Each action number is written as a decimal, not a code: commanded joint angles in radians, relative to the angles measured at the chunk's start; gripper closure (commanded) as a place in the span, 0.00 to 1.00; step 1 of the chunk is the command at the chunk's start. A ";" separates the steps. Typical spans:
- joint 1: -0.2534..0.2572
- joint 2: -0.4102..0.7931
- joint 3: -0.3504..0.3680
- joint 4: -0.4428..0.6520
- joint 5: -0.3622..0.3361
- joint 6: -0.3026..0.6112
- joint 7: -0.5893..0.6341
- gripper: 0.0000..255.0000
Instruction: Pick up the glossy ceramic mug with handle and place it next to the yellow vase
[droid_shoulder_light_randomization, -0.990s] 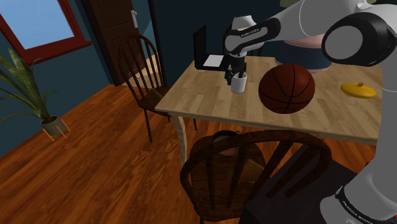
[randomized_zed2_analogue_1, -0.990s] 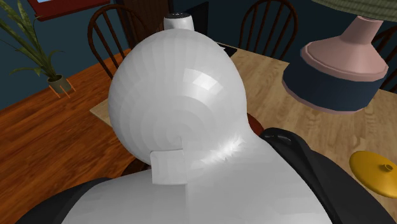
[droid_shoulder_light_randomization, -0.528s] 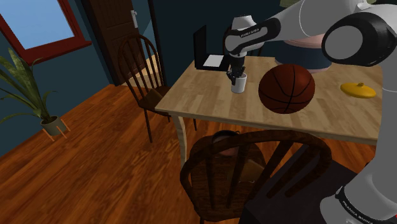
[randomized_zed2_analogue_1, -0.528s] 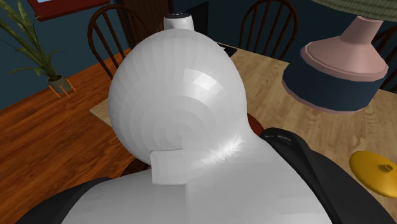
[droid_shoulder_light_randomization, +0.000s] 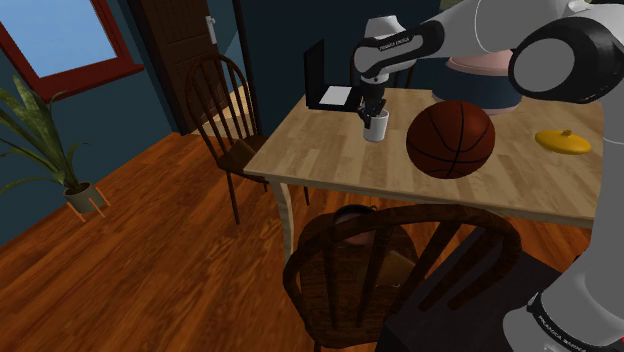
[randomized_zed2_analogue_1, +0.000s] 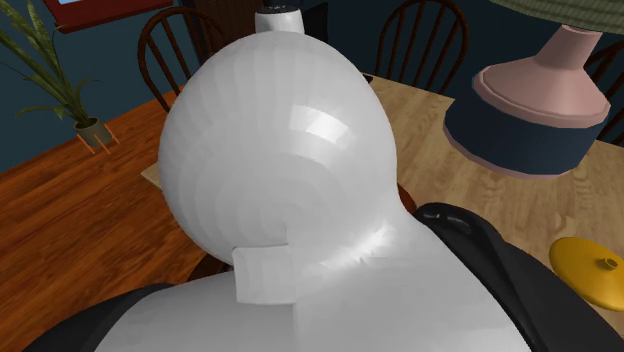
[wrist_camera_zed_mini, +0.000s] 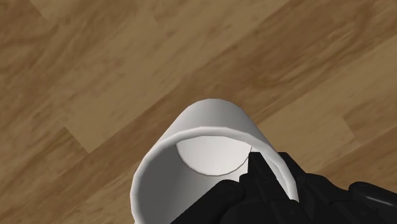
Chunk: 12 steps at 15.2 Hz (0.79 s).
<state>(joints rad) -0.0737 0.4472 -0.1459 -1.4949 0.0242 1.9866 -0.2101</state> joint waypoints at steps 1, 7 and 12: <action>-0.001 -0.007 -0.001 0.017 -0.001 -0.023 -0.001 1.00; -0.002 -0.018 -0.002 0.081 -0.002 -0.098 -0.002 1.00; -0.003 -0.021 -0.003 0.144 -0.003 -0.164 -0.003 1.00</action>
<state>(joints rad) -0.0771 0.4275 -0.1486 -1.3659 0.0219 1.8383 -0.2133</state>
